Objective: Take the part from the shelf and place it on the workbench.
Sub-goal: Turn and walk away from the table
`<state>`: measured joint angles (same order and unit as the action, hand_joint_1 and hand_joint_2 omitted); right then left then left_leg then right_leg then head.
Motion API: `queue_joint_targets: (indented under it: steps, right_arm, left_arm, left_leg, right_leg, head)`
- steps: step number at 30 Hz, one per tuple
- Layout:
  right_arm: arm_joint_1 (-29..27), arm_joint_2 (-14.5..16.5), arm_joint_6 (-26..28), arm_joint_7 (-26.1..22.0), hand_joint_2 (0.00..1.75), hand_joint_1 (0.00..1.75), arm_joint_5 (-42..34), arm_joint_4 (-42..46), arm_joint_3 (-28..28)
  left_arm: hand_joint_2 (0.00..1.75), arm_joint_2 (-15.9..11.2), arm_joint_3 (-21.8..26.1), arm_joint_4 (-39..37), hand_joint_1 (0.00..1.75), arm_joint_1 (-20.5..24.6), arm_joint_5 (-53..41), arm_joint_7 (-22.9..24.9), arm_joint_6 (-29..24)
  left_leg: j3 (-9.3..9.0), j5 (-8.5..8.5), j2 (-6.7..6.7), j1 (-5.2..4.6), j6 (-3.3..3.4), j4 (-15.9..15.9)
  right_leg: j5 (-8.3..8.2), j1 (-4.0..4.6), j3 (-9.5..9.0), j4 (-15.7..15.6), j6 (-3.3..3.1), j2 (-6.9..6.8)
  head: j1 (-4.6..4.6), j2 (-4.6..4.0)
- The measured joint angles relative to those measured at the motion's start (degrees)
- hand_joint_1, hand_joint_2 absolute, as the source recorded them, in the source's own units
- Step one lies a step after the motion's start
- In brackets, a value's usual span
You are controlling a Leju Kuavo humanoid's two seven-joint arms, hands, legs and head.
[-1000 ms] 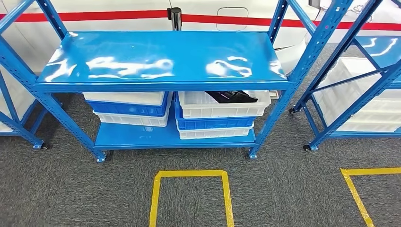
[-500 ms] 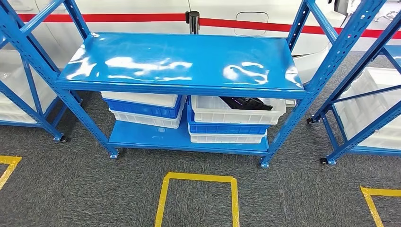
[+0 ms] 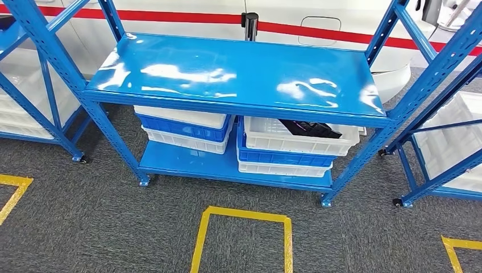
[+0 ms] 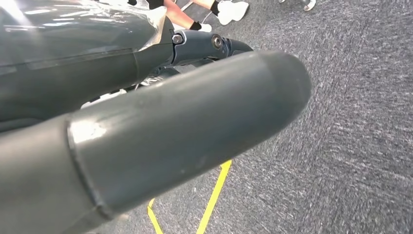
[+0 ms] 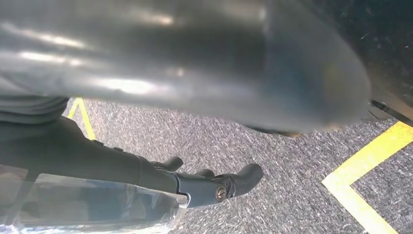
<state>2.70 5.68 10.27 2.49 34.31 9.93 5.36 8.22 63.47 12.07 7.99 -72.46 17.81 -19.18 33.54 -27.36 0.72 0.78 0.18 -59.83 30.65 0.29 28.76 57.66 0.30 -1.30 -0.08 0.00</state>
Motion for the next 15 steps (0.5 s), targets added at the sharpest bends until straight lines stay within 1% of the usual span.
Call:
queue_joint_targets:
  steps: [2,4,5,6,8,9,12,13,15]
  right_arm:
    - [0.00,0.00,0.31,0.19,0.87,0.00,-0.11,0.00,-0.10]
    - [0.00,0.00,0.53,0.47,1.75,0.00,-0.58,0.00,-0.31]
    - [-0.03,0.00,0.55,0.71,1.75,0.00,-1.07,0.00,-0.54]
    - [-0.08,-0.01,0.49,0.99,1.75,0.00,-1.66,0.01,-0.83]
    - [-0.27,-0.04,0.18,1.46,1.75,0.00,-3.01,0.07,-1.41]
    - [-0.43,-0.08,0.00,1.56,1.75,0.00,-3.70,0.14,-1.63]
    - [-0.95,-0.22,-0.60,1.58,0.44,0.00,-5.72,0.49,-2.14]
    - [-1.09,-0.28,-0.82,1.57,0.00,0.00,-6.34,0.63,-2.28]
    - [-1.44,-0.45,-1.23,1.51,0.00,0.00,-7.64,0.97,-2.49]
  left_arm:
    - [1.75,0.00,0.04,0.00,0.00,-0.01,0.19,0.00,-0.09]
    - [1.75,0.00,0.10,0.00,0.00,-0.01,0.57,0.00,-0.03]
    - [1.75,-0.01,0.08,0.00,0.00,-0.02,0.82,0.00,0.00]
    - [1.75,-0.05,-0.10,0.02,0.00,-0.08,1.13,0.00,0.02]
    - [1.75,-0.18,-1.22,0.11,0.00,-0.38,2.44,0.00,0.23]
    - [1.31,-0.27,-2.10,0.19,0.00,-0.61,3.52,0.00,0.45]
    - [0.00,-0.64,-5.06,0.58,0.00,-1.42,7.75,0.00,1.50]
    - [0.00,-0.81,-6.10,0.77,0.00,-1.71,9.15,0.00,1.87]
    - [0.00,-1.11,-8.35,1.16,0.00,-2.32,12.01,0.00,2.64]
  left_leg:
    - [0.00,-0.10,0.00,-0.14,0.36,-0.02]
    - [0.00,-0.18,0.00,-0.19,0.49,-0.02]
    - [0.00,-0.21,0.00,-0.21,0.54,-0.03]
    - [0.00,-0.22,0.00,-0.23,0.57,-0.04]
    - [0.00,-0.27,0.00,-0.28,0.65,-0.05]
    - [-0.01,-0.29,0.00,-0.29,0.68,-0.06]
    - [-0.05,-0.32,0.00,-0.29,0.71,-0.07]
    - [-0.07,-0.32,0.00,-0.28,0.71,-0.07]
    - [-0.08,-0.32,0.00,-0.24,0.71,-0.07]
  right_leg:
    - [-0.02,-0.08,-0.07,-0.16,0.04,0.00]
    - [-0.03,-0.11,-0.10,-0.25,0.06,0.00]
    - [-0.02,-0.13,-0.11,-0.28,0.08,0.00]
    - [-0.02,-0.16,-0.12,-0.31,0.29,0.00]
    - [0.04,-0.26,-0.14,-0.35,0.88,0.00]
    - [0.06,-0.31,-0.15,-0.37,1.18,0.00]
    - [0.12,-0.40,-0.13,-0.38,1.33,0.00]
    - [0.13,-0.41,-0.13,-0.38,1.34,0.00]
    - [0.14,-0.39,-0.14,-0.37,1.35,-0.01]
  head:
    - [0.00,0.00]
    - [0.00,0.00]
    - [0.00,0.00]
    - [0.00,0.00]
    - [-0.01,0.00]
    - [-0.01,0.00]
    - [-0.02,0.00]
    - [-0.02,0.00]
    - [-0.03,0.00]
